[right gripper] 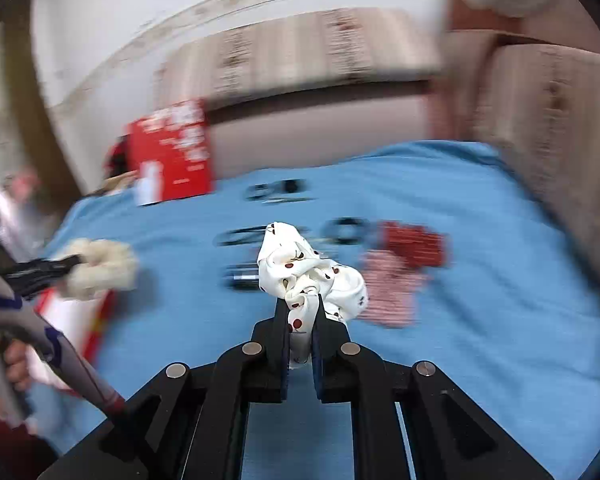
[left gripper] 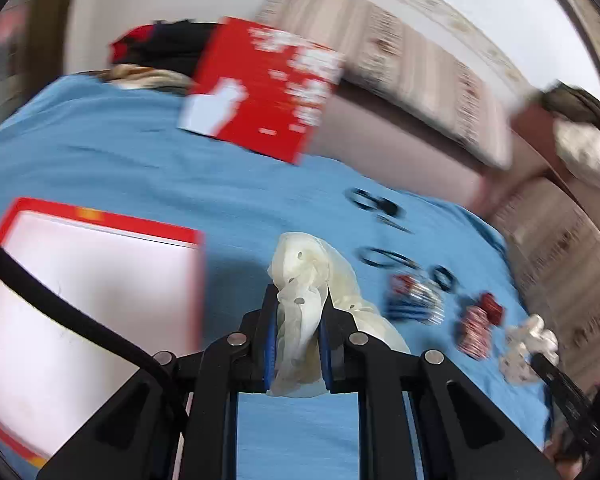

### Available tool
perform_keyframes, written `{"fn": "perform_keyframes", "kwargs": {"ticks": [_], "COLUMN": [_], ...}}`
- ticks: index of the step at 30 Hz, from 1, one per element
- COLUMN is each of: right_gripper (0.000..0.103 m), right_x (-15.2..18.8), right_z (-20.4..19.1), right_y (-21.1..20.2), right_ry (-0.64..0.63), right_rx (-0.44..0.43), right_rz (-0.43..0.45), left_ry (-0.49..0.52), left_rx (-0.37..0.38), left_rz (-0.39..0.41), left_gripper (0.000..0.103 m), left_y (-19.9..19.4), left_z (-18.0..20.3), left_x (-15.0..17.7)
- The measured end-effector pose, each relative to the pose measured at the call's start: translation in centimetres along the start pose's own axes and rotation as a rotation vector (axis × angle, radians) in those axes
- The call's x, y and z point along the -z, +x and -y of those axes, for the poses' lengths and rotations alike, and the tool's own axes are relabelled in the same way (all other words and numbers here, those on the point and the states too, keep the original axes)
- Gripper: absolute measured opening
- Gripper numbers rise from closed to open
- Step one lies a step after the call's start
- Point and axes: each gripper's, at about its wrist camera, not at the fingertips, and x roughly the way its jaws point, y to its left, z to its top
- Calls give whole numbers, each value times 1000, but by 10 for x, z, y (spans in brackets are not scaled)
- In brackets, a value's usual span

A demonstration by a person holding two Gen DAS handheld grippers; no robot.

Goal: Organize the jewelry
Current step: 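Carry both scrunchies into the red-rimmed white box and open both tools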

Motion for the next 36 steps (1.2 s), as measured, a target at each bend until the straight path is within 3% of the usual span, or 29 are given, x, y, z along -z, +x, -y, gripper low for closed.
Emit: {"fn": "perform_keyframes", "kwargs": {"ticks": [5,8,12,15,19,20,22,25,26,30,31,32,35,36], "right_gripper": [9,9,10,10,16,21,42,59,60,57,50,34,22,12], "right_x": [-17,-17,-16,-10,-3,-1,0,-5,-7,7,10,15,24,25], "right_z": [-91,-157,-224,-263,-296,-301,-305,-293,-292,-279,-279,-280,-281,-282], "right_y": [49,87,140,177,217,223,227,213,211,206,210,213,214,213], "right_ry": [-14,-72,-86,-138,-194,-216,-239,-220,-218,-264,-273,-283,-286,-295], "right_rx": [-297,-383,-468,-445,-385,-369,-352,-364,-353,-247,-244,-230,-197,-173], "right_rz": [-152,-218,-308,-343,-372,-377,-396,-354,-339,-334,-357,-377,-397,-397], "left_ry": [-94,-162,-273,-313,-333,-340,-359,-409,-431,-474,-473,-467,-453,-447], "left_rx": [-171,-273,-331,-354,-421,-444,-457,-442,-435,-417,-412,-408,-399,-394], "left_rz": [3,-13,-33,-21,-8,-8,-4,-2,9,46,50,56,73,77], "left_gripper": [17,17,17,18,33,40,44,48,48,49,49,49,49,49], "left_y": [-5,-1,8,9,5,4,1,-5,-9,-19,-21,-23,-28,-29], "left_z": [-65,-106,-151,-169,-189,-194,-200,-210,-213,-214,-212,-209,-200,-197], "left_x": [-16,-23,-30,-34,-37,-36,-35,-35,-34,-32,-32,-32,-32,-32]}}
